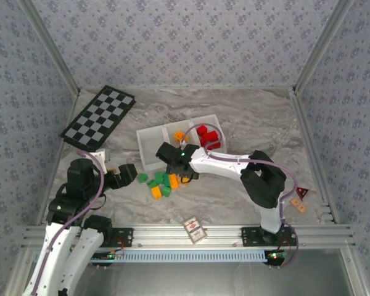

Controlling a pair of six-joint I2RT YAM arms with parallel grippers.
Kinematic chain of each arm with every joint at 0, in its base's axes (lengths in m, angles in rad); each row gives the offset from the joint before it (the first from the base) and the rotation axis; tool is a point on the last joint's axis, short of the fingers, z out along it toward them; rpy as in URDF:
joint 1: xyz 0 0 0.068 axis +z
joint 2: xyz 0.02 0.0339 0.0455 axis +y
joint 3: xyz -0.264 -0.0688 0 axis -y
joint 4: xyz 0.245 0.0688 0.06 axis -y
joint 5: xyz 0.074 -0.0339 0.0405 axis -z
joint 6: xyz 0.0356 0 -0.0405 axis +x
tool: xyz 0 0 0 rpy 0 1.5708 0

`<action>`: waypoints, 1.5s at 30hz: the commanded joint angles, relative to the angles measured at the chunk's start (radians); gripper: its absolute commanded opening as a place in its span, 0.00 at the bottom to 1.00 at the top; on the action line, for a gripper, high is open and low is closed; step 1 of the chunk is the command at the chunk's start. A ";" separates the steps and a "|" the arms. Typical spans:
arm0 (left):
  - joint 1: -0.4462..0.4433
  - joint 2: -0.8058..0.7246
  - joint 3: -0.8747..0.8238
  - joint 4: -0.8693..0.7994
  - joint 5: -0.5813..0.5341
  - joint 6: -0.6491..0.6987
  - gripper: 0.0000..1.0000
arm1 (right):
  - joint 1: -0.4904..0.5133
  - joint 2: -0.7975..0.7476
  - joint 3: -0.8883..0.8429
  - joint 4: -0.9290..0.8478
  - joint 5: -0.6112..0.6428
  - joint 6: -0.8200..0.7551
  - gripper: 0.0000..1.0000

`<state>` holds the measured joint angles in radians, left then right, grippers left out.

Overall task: Sort the legos into containers by color
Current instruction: Pick up the lego from the bottom-center of the table.

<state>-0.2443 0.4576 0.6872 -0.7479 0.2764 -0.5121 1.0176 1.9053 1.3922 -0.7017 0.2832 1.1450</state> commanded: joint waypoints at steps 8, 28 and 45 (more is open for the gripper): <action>-0.006 -0.014 -0.005 0.027 0.016 0.011 1.00 | 0.011 0.056 0.013 -0.018 0.053 0.086 0.71; -0.006 -0.013 -0.005 0.025 0.012 0.011 1.00 | -0.002 0.089 -0.040 -0.006 0.050 0.093 0.59; -0.008 -0.013 -0.005 0.024 0.009 0.011 1.00 | -0.022 0.001 -0.058 0.012 0.096 -0.007 0.16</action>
<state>-0.2447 0.4515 0.6853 -0.7437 0.2764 -0.5125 1.0058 1.9659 1.3396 -0.6689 0.3225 1.1824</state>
